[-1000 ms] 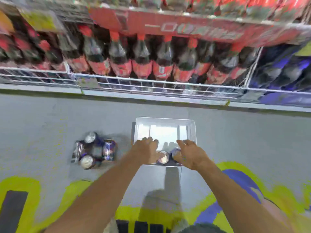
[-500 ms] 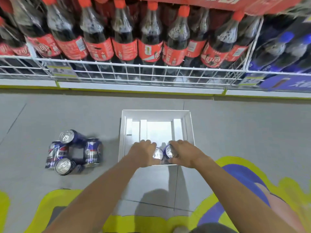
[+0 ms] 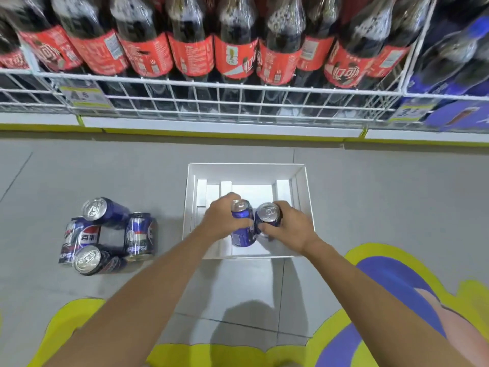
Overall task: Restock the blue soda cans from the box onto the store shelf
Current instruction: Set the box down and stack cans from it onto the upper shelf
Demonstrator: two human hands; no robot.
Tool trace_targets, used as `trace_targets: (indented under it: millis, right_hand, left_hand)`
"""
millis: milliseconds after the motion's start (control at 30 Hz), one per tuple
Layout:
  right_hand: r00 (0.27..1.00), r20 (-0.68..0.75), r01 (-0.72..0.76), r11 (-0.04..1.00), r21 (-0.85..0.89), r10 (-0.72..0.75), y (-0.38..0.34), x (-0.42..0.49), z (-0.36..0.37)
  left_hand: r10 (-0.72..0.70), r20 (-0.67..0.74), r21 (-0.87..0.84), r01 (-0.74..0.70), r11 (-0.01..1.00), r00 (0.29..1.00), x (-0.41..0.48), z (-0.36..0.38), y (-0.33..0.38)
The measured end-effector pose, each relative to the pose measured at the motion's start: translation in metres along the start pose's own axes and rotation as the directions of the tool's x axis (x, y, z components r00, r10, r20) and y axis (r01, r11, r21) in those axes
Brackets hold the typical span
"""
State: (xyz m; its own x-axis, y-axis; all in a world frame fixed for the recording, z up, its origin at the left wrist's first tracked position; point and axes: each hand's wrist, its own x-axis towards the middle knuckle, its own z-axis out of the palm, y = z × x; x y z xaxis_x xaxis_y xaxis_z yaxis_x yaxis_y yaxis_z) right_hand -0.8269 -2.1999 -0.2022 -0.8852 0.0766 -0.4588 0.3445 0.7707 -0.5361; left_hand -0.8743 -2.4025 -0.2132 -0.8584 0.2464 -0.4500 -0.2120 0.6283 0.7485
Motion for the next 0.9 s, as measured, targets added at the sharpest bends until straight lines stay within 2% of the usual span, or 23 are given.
trace_targets:
  millis: [100,200,333,433,600,767,900]
  right_hand:
    - [0.998,-0.045,-0.034,0.983,0.181,0.043,0.003,0.004,0.000]
    - [0.999,-0.049,0.000,0.940,0.340,0.018,-0.007,-0.004,-0.017]
    - [0.991,-0.134,0.057,0.896,0.441,0.003,-0.067,-0.042,-0.089]
    - [0.988,-0.155,0.078,0.856,0.512,0.003,-0.146,-0.086,-0.176]
    - [0.974,-0.218,0.166,0.866,0.472,-0.068,-0.318,-0.187,-0.367]
    - [0.922,-0.351,0.301,0.873,0.383,-0.163,-0.493,-0.294,-0.559]
    - [0.857,-0.475,0.393,0.850,0.351,-0.199,-0.603,-0.349,-0.666]
  left_hand:
    - [-0.008,-0.042,-0.125,0.003,0.992,0.999,-0.001,0.009,-0.002]
    - [-0.024,-0.030,-0.199,0.018,0.980,0.999,-0.009,-0.010,0.016]
    - [-0.079,-0.007,-0.370,0.071,0.926,0.997,-0.051,-0.080,0.094]
    - [-0.063,0.011,-0.448,0.061,0.892,0.998,-0.103,-0.159,0.190]
    - [0.028,-0.003,-0.509,-0.026,0.861,1.000,-0.220,-0.325,0.385]
    - [0.145,-0.046,-0.465,-0.150,0.873,0.988,-0.317,-0.490,0.574]
    - [0.283,-0.142,-0.414,-0.317,0.853,0.948,-0.366,-0.590,0.683]
